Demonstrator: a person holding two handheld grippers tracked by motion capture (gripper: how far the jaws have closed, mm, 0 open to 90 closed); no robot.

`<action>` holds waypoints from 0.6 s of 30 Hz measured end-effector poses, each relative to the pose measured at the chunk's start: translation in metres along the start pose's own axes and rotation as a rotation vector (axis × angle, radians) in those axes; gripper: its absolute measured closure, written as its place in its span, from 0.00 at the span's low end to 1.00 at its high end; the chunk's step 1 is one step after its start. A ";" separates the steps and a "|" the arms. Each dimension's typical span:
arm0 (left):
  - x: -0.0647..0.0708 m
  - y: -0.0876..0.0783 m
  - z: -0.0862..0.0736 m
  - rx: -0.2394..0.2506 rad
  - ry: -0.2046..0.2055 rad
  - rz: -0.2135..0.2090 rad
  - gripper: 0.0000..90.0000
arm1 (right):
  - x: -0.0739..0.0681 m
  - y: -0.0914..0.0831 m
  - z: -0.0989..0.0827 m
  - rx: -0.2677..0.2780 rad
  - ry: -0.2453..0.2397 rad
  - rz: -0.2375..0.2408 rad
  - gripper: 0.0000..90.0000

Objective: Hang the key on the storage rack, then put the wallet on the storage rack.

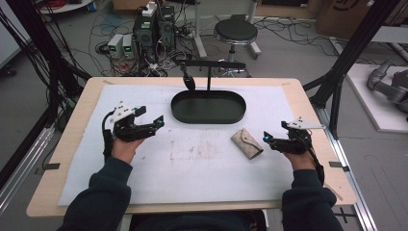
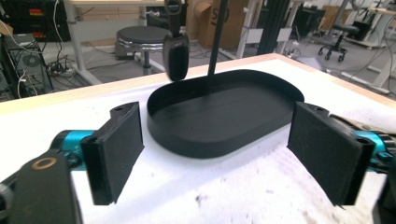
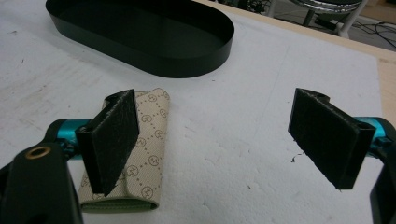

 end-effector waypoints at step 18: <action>-0.021 -0.019 -0.008 0.045 0.028 0.023 0.20 | -0.005 0.007 0.000 -0.013 -0.013 0.004 0.19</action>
Point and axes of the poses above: each handheld gripper's, and its own axes: y roughly forward along the jaws, z roughly out of its top, x roughly to its right, the point moved 8 cm from there along y, roughly forward along the jaws, and after that the axes turned 1 degree about z, right-handed, at the moved point
